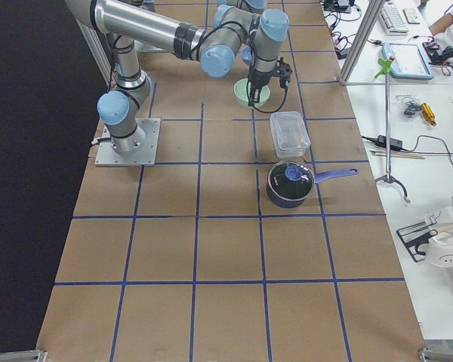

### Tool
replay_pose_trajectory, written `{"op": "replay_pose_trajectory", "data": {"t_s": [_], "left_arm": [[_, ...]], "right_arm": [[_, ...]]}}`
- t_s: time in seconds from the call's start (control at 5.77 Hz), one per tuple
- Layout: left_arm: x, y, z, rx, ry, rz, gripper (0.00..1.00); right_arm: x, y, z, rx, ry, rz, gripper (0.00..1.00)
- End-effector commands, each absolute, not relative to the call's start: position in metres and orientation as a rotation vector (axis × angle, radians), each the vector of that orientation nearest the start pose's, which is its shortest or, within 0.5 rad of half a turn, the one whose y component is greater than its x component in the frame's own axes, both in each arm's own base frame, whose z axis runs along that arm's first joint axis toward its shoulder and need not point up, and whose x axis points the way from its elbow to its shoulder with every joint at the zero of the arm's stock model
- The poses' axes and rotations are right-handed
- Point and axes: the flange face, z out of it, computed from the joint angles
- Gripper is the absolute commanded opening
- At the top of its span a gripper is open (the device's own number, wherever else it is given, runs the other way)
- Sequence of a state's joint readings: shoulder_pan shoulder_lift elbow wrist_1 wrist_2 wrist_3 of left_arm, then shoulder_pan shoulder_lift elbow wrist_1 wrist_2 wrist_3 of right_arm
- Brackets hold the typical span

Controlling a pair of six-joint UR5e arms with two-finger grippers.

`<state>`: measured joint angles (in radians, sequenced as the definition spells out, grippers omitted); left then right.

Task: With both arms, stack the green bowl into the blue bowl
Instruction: 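Carry the blue bowl toward table center with left gripper while right lifts green bowl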

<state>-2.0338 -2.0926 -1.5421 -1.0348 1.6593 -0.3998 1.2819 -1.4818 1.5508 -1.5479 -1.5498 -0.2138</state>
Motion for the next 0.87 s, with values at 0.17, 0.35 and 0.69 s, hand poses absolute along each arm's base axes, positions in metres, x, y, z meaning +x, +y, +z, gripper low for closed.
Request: {"op": "replay_pose_trajectory", "data": {"t_s": [0.17,0.35,0.69], "left_arm": [[-0.441,-0.525,0.199,0.187,3.062,-0.076,0.13],[-0.443,-0.522,0.206,0.190,3.069,-0.071,0.98],[-0.432,-0.521,0.256,0.170,3.085,-0.124,0.99]], "right_arm": [[-0.009,-0.538,0.462,0.115,3.104,0.105,0.08],[-0.009,-0.538,0.462,0.115,3.104,0.108,0.08],[-0.009,-0.537,0.460,0.115,3.103,0.115,0.08]]}}
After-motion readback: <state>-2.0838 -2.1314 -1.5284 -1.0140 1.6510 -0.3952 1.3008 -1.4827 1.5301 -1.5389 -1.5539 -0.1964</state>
